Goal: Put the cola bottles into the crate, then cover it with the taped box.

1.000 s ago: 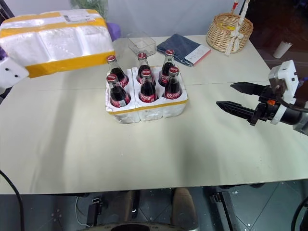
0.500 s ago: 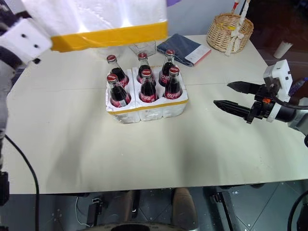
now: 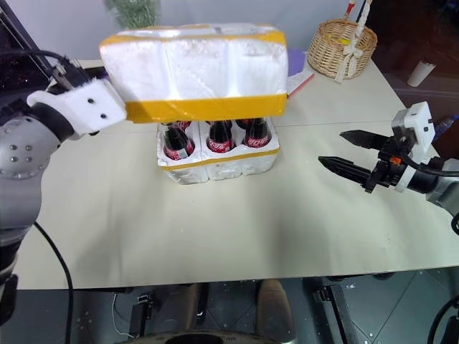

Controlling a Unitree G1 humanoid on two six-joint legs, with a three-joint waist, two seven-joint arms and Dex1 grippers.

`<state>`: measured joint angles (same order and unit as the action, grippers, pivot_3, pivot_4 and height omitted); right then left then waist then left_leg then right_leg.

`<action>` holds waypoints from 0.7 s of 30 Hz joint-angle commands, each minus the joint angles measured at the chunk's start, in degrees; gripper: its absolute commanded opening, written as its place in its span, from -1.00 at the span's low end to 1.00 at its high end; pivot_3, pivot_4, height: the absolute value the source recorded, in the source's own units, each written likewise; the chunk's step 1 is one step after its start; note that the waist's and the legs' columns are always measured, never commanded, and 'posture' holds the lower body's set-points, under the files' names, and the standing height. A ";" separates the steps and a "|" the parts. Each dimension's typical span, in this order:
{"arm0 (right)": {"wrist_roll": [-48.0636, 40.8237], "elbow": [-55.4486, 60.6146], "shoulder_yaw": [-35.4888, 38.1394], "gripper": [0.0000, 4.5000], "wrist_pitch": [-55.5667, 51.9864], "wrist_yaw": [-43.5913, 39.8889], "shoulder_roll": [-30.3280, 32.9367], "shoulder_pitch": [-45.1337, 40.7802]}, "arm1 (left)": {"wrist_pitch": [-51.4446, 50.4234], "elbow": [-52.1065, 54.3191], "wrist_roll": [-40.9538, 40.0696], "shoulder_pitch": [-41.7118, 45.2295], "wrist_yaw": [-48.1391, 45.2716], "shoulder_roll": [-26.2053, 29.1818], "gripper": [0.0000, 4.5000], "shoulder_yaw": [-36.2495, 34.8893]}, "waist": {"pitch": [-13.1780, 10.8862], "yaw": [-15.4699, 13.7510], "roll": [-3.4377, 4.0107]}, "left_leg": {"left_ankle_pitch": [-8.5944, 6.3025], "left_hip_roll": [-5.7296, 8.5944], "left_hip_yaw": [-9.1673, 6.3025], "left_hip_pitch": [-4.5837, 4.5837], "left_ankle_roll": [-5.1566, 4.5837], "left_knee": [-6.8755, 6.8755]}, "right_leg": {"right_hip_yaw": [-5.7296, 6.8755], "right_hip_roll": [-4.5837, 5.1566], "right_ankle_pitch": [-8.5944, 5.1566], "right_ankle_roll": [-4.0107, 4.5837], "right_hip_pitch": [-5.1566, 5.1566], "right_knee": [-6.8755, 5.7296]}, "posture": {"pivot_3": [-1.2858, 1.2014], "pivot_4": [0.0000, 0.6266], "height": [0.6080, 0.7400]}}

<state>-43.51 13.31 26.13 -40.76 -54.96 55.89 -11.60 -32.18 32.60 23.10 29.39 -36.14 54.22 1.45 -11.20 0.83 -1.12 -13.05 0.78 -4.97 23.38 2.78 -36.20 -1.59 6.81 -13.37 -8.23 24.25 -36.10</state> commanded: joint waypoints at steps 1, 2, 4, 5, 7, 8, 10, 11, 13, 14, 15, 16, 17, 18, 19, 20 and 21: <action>-0.91 1.27 1.16 1.00 0.55 0.72 -0.56 -1.17 | 0.70 3.23 3.02 -1.65 0.19 -0.04 -0.23 0.62 | 0.00 -0.02 0.00 | 0.00 0.00 0.00 0.00 0.00 -0.01 | 0.00 0.00 0.00 0.00 -0.02 0.00 | 0.03 -0.52 0.96; -0.92 1.19 0.95 1.00 0.57 0.82 -0.66 -1.38 | 0.71 3.55 3.30 -2.09 0.18 -0.36 -0.23 0.83 | 0.00 -0.08 0.00 | 0.00 0.00 0.00 0.01 0.00 -0.01 | 0.00 0.00 0.00 0.00 -0.02 0.02 | 0.03 -0.52 0.96; -0.90 1.06 0.32 1.00 0.54 0.81 -0.88 -2.02 | 2.26 3.16 4.65 -3.19 0.66 -0.25 -0.12 1.42 | 0.00 -0.19 -0.01 | 0.00 0.00 0.00 0.01 0.00 -0.03 | 0.00 0.00 0.00 0.00 -0.04 0.02 | 0.03 -0.52 0.96; -0.84 0.94 0.03 1.00 0.57 0.78 -0.97 -2.31 | 2.81 2.95 5.04 -3.51 1.03 -0.52 0.00 1.59 | 0.00 -0.16 -0.01 | 0.00 0.00 0.00 0.01 0.00 -0.03 | 0.00 0.00 0.00 0.00 -0.04 0.02 | 0.03 -0.52 0.96; -0.67 0.52 -0.58 1.00 0.58 0.81 -1.06 -3.05 | 4.12 2.83 5.19 -4.24 1.78 -1.70 0.38 1.89 | 0.00 -0.10 -0.01 | 0.00 0.00 0.00 0.01 0.00 -0.02 | 0.00 0.00 0.00 0.00 -0.04 0.02 | 0.03 -0.52 0.96; -0.63 0.41 -0.75 1.00 0.59 0.76 -1.04 -3.28 | 4.85 3.04 5.05 -5.11 1.87 -2.22 0.61 1.74 | 0.00 -0.09 0.00 | 0.00 0.00 0.00 0.01 0.00 -0.02 | 0.00 0.00 0.00 0.00 -0.04 0.02 | 0.03 -0.52 0.96; -0.60 0.23 -0.81 1.00 0.55 0.51 -0.94 -3.45 | 6.88 3.50 5.23 -7.38 2.31 -2.73 0.98 0.84 | 0.00 -0.09 0.00 | 0.00 0.00 -0.01 0.00 0.00 -0.02 | 0.00 0.00 0.00 0.00 -0.04 0.03 | 0.03 -0.52 0.96; -0.48 0.13 -0.84 1.00 0.60 0.28 -0.80 -3.39 | 7.99 3.90 4.40 -9.24 2.83 -3.40 0.98 -0.71 | 0.00 -0.08 0.00 | 0.00 0.00 0.00 0.00 0.00 -0.01 | 0.00 0.00 0.00 0.00 -0.04 0.03 | 0.03 -0.52 0.96; -0.10 -0.06 -0.93 1.00 0.78 -0.20 -0.44 -3.17 | 9.43 4.47 2.14 -13.23 3.25 -4.69 0.98 -4.81 | 0.00 0.12 0.00 | 0.00 0.00 0.00 -0.01 -0.01 0.02 | 0.00 0.00 0.00 0.00 -0.03 0.05 | 0.03 -0.52 0.96; 0.21 -0.31 -0.92 1.00 1.02 -0.52 -0.23 -2.99 | 11.15 4.52 -0.54 -15.37 2.54 -5.41 0.98 -7.48 | 0.00 0.10 0.00 | -0.01 -0.01 0.00 -0.01 -0.01 0.01 | 0.00 0.00 0.00 0.01 -0.03 0.03 | 0.03 -0.52 0.96; 0.42 -0.57 -0.72 1.00 1.17 -0.89 0.05 -2.77 | 12.75 4.41 -4.35 -18.09 0.96 -6.29 0.98 -11.11 | 0.00 0.13 0.01 | -0.01 -0.02 -0.01 -0.01 -0.01 0.01 | 0.00 0.00 0.00 0.01 -0.03 0.03 | 0.03 -0.52 0.96; 0.54 -0.86 -0.42 1.00 1.25 -1.31 0.37 -2.58 | 14.07 4.25 -9.21 -20.79 -1.54 -7.21 0.98 -14.93 | 0.00 0.10 0.01 | -0.01 -0.03 -0.01 -0.03 -0.01 0.02 | 0.00 0.00 0.00 0.01 -0.03 0.03 | 0.03 -0.52 0.96; 0.72 -1.09 -0.03 1.00 1.31 -1.84 0.81 -2.29 | 14.49 4.17 -15.87 -24.13 -5.85 -8.13 0.98 -19.57 | 0.01 0.11 0.02 | -0.01 -0.04 -0.01 -0.02 -0.01 0.02 | 0.00 0.00 -0.01 0.02 -0.03 0.03 | 0.03 -0.52 0.96; 0.82 -1.21 0.35 1.00 1.32 -2.40 1.26 -1.98 | 15.43 3.78 -21.51 -27.36 -10.60 -8.04 0.98 -23.55 | 0.02 0.05 0.03 | -0.01 -0.04 0.00 -0.02 -0.01 0.01 | 0.00 0.00 -0.01 0.02 -0.03 0.04 | 0.03 -0.52 0.96; 1.05 -1.38 0.63 1.00 1.46 -3.15 1.90 -1.60 | 14.55 3.32 -28.26 -30.00 -16.35 -7.65 0.98 -27.62 | 0.01 0.06 0.03 | -0.01 -0.04 0.01 -0.02 -0.01 0.01 | 0.00 0.00 -0.01 0.02 -0.04 0.03 | 0.03 -0.52 0.96; 1.29 -1.63 0.82 1.00 1.70 -3.87 2.48 -1.32 | 8.32 2.90 -34.53 -31.41 -20.43 -6.97 0.98 -31.22 | 0.02 0.06 0.05 | -0.01 -0.05 0.01 -0.02 -0.01 0.01 | 0.00 0.00 -0.01 0.02 -0.03 0.04 | 0.03 -0.52 0.96; 1.38 -1.90 0.99 1.00 1.72 -4.65 3.12 -1.04 | 1.49 1.83 -42.45 -31.94 -24.35 -5.80 0.98 -35.01 | 0.01 -0.06 0.05 | -0.01 -0.06 0.03 -0.03 -0.01 0.00 | 0.00 0.00 -0.01 0.04 -0.03 0.03 | 0.03 -0.52 0.96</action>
<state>-42.09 10.94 24.77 -40.44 -58.26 57.68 -12.35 -23.72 34.25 -8.18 -2.95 -54.51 46.53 -26.48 -11.19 0.78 -1.07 -13.05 0.72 -4.95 23.36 2.77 -36.21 -1.57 6.80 -13.38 -8.18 24.22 -36.08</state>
